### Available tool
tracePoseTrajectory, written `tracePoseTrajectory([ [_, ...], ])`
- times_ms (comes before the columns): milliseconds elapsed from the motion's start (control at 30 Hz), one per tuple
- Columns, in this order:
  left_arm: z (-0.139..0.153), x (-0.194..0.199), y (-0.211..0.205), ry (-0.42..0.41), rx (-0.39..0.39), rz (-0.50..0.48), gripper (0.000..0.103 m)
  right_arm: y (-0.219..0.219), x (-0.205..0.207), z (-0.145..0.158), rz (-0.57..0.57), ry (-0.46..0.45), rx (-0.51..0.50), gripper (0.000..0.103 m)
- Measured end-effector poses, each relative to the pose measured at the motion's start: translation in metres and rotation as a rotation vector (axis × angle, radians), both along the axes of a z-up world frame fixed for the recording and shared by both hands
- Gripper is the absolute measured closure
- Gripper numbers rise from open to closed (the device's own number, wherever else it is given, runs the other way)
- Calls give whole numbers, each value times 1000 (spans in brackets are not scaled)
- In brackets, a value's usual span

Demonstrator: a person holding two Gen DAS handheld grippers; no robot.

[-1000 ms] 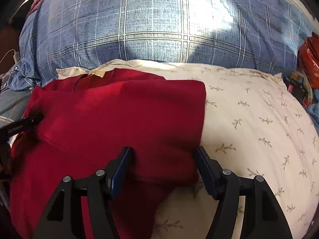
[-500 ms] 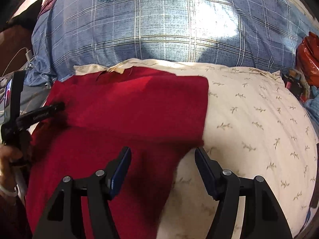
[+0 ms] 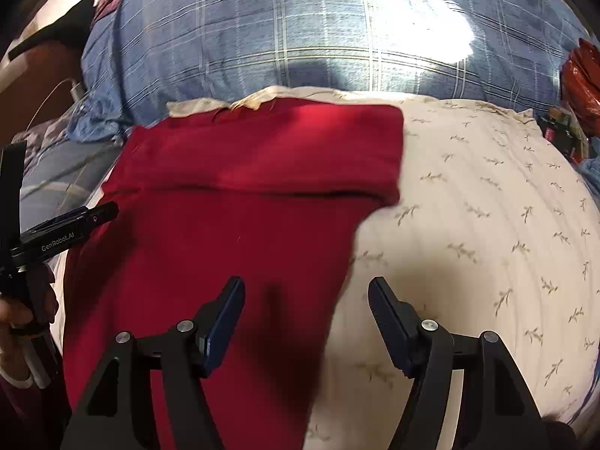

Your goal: Fold small clothes

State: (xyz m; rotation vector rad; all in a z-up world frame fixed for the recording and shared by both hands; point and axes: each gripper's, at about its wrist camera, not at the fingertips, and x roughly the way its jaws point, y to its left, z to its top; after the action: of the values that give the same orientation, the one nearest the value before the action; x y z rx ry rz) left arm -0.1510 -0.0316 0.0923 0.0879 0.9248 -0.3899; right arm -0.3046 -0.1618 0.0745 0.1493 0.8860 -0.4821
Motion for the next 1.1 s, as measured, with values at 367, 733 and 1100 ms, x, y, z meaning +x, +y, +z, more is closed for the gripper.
tracePoseTrajectory([
  [367, 8, -38, 20, 30, 15, 69, 24, 4, -20, -24, 24, 14, 83, 32],
  [733, 16, -62, 47, 76, -23, 71, 24, 19, -22, -22, 62, -29, -38, 95],
  [1100, 25, -87, 98, 124, -37, 119, 24, 8, -46, 17, 103, -118, -34, 92],
])
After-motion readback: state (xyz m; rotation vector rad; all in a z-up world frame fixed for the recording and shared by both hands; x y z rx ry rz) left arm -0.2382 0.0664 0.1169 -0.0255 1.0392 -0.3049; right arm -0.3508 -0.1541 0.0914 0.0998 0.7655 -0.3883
